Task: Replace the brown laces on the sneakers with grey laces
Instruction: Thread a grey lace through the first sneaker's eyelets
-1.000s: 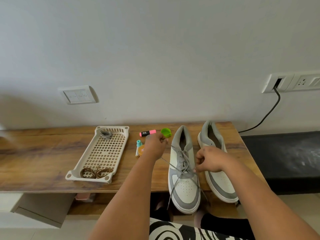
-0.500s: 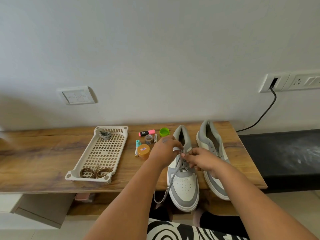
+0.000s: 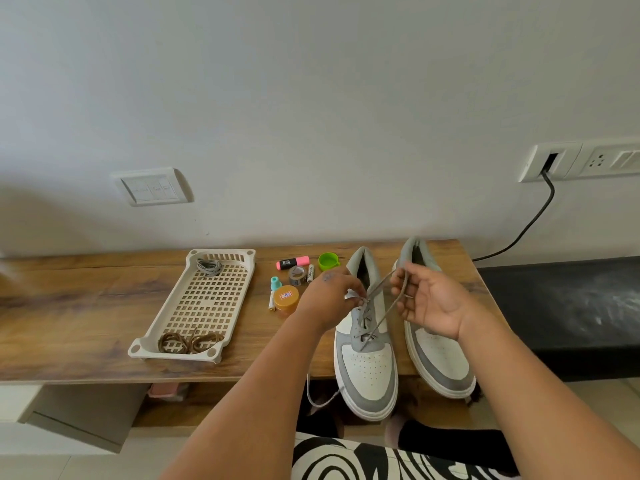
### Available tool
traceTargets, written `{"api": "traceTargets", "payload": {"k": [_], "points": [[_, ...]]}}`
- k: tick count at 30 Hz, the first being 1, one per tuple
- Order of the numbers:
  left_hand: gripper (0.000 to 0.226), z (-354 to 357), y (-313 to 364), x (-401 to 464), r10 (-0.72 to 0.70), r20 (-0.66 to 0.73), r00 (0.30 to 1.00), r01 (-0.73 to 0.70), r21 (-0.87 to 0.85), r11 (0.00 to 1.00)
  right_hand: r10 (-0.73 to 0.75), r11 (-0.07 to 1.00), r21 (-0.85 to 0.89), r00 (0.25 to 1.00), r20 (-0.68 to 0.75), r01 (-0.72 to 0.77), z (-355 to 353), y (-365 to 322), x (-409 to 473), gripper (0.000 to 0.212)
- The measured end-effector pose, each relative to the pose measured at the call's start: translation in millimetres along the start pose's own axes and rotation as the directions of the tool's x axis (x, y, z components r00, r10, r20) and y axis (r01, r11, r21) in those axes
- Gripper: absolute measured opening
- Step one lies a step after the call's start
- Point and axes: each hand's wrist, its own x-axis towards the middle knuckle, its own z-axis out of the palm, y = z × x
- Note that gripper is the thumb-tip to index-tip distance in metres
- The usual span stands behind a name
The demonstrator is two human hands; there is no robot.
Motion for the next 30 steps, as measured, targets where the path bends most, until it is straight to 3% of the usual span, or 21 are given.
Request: {"api": "traceTargets", "payload": {"k": [4,10,12,13,15,18,21,25,30], "points": [[0.014,1.3,1.0,1.6,-0.012,0.009,1.0,0.012,-0.004,1.0,-0.131,0.955,0.28,0.986,0.101,0.099,-12.0,-10.1,-5.2,0.03],[0.014,2.8,0.9,1.7,-0.018,0.019,1.0,0.017,0.0,1.0,-0.313,0.798,0.561,0.947,0.074,0.219,-12.3,-12.4,-0.5,0.036],[0.013,3.4,0.6,1.8,-0.017,0.026,1.0,0.017,-0.002,1.0,-0.293,0.789,0.579,0.954,0.059,0.207,-9.0,-6.6,5.1,0.057],[0.012,3.5,0.8,1.9,-0.015,0.028,0.999,0.015,-0.001,1.0,-0.264,0.815,0.546,0.963,0.048,0.196,-4.6,-2.8,6.5,0.056],[0.012,3.7,0.2,2.2,-0.008,0.021,1.0,0.008,-0.007,1.0,-0.206,0.896,0.402,0.978,-0.002,0.19,5.7,6.4,9.4,0.023],[0.011,4.8,-2.0,2.0,-0.011,0.006,1.0,0.011,-0.039,0.999,-0.25,0.968,-0.026,0.968,-0.04,0.249,18.8,21.3,15.1,0.015],[0.014,7.2,-4.3,1.6,-0.031,0.026,0.999,0.034,-0.097,0.995,-0.428,0.811,-0.464,0.902,-0.059,0.355,24.2,33.5,20.6,0.01],[0.014,8.6,-5.8,2.2,-0.088,0.03,0.996,0.091,-0.162,0.982,-0.573,0.706,-0.548,0.816,-0.072,0.448,23.5,44.5,27.1,0.013],[0.013,6.2,-6.3,2.6,-0.123,0.026,0.992,0.125,-0.234,0.964,-0.665,0.474,-0.779,0.747,-0.01,0.411,18.2,45.6,32.1,0.019]]}}
